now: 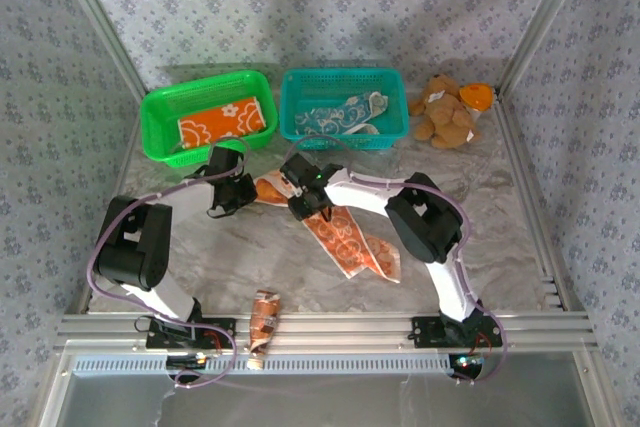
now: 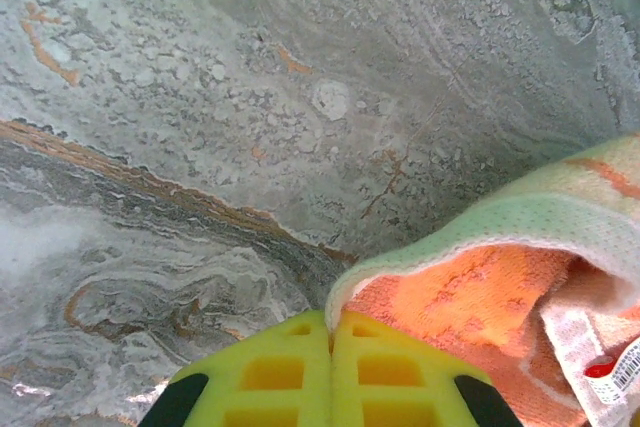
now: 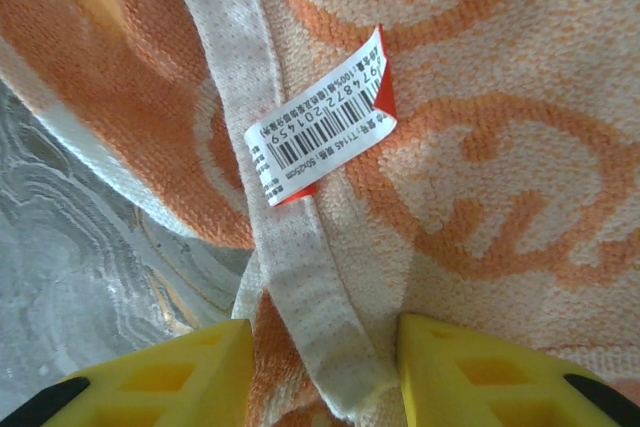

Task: Fold and stack the towels

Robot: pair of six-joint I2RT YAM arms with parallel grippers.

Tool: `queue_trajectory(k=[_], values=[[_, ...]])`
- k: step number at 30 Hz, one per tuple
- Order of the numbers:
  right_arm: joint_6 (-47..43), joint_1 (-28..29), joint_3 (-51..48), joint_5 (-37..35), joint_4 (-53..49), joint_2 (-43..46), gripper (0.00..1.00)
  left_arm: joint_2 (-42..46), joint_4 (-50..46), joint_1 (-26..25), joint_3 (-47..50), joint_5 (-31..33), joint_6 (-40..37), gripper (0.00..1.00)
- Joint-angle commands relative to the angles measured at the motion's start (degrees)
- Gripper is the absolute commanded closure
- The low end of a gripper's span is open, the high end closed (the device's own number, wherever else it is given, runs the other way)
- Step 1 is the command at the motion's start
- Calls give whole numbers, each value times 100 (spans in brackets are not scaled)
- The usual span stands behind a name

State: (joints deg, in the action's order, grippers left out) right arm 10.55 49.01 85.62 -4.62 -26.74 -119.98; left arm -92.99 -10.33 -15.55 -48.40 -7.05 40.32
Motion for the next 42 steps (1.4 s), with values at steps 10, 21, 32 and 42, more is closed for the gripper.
queue_trajectory(k=[10,21,32,42], values=[[-37,-96,-52,-202,-113,451,91,279,-170,34,-179,-56,-144,100],[171,-279,-374,-470,-199,1570,100,670,-753,43,-502,80,-358,100],[-165,-732,-383,-1932,-186,3279,100,1289,-2314,-392,-2283,645,-1360,100],[-849,-1426,54,-1926,587,4087,100,1082,-3107,-850,-4753,758,-1940,100]])
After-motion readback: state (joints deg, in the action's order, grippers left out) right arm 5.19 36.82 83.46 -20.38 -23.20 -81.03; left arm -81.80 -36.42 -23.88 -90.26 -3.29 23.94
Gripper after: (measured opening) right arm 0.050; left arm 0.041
